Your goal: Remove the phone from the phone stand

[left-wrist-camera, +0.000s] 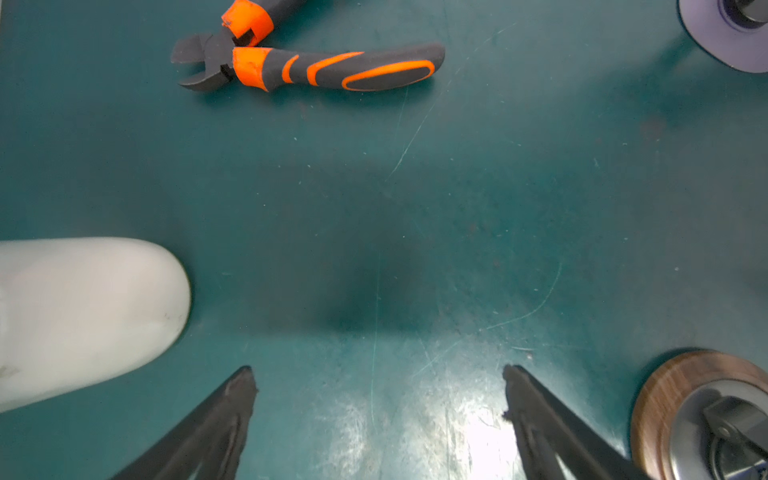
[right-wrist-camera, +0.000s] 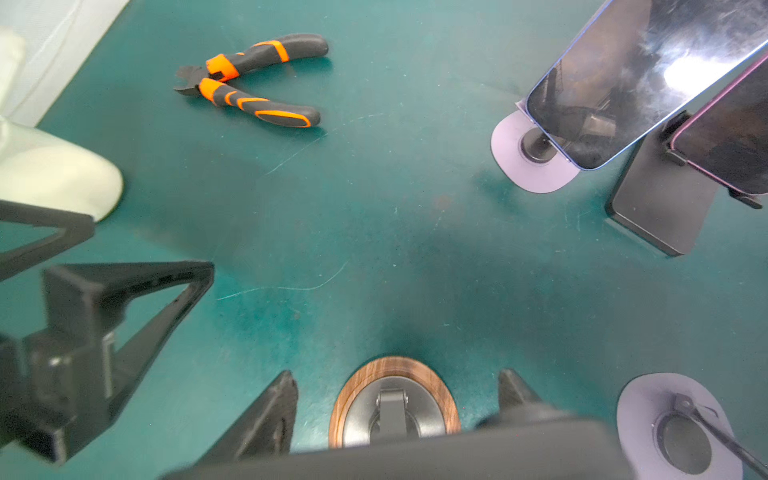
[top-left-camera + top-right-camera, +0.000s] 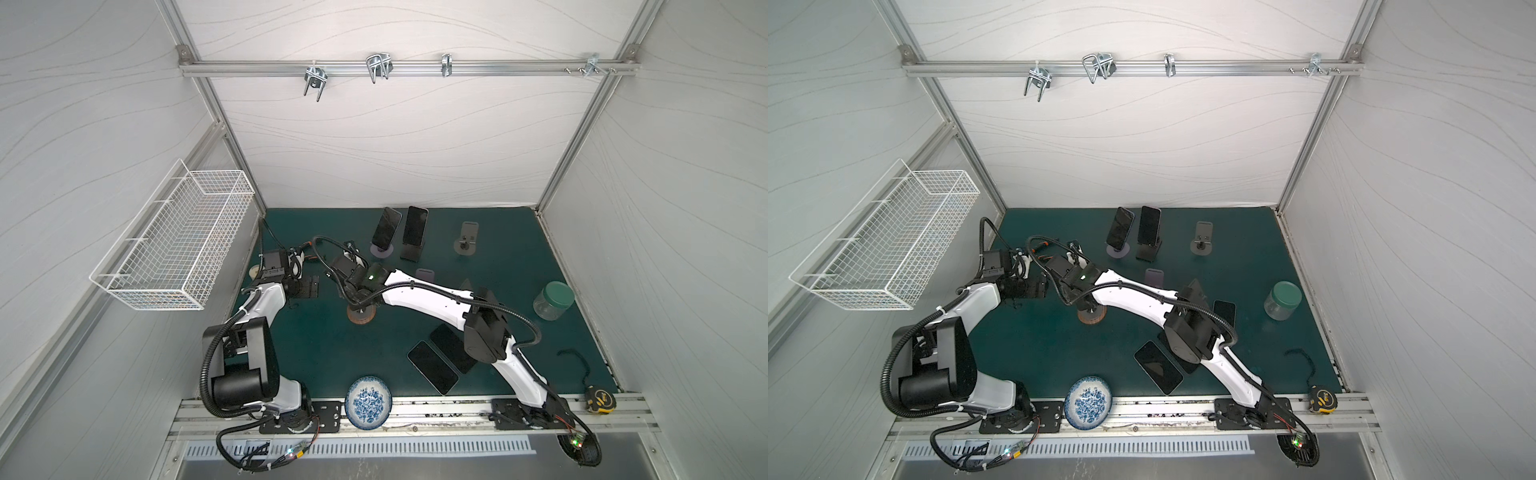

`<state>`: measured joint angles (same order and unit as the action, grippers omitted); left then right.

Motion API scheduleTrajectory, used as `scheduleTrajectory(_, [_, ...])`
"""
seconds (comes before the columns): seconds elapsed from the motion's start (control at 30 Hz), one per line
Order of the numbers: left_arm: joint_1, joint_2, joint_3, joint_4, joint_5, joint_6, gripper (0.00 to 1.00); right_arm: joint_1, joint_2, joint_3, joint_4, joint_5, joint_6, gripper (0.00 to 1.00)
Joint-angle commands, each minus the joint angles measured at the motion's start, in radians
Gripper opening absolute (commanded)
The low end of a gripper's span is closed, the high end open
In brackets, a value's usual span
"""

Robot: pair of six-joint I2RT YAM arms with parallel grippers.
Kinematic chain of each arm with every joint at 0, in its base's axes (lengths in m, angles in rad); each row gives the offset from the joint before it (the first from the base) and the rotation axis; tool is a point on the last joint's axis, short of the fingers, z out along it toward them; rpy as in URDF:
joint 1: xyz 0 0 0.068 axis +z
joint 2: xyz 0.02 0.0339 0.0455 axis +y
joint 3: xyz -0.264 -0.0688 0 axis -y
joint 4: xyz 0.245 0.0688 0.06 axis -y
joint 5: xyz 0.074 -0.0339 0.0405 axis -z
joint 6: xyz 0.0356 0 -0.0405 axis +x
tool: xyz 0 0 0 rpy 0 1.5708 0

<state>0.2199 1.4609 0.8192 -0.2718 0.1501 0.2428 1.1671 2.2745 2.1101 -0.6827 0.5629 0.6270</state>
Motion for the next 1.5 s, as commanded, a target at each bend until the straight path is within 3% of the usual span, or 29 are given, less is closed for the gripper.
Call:
scheduleTrajectory(0.0, [-0.001, -0.02, 0.017, 0.021, 0.006, 0.013, 0.95, 0.008, -0.106, -0.002, -0.006, -0.009, -0.008, 0.6])
scheduleTrajectory(0.27, [-0.001, -0.017, 0.02, 0.012, 0.01, 0.013, 0.95, 0.008, -0.211, -0.059, 0.004, -0.061, -0.038, 0.6])
scheduleTrajectory(0.87, [-0.002, 0.008, 0.041, -0.005, 0.011, 0.013, 0.95, -0.013, -0.509, -0.479, 0.014, -0.24, -0.161, 0.59])
scheduleTrajectory(1.47, [-0.002, 0.007, 0.04, -0.006, 0.016, 0.013, 0.95, -0.089, -0.428, -0.649, 0.006, -0.346, -0.204, 0.61])
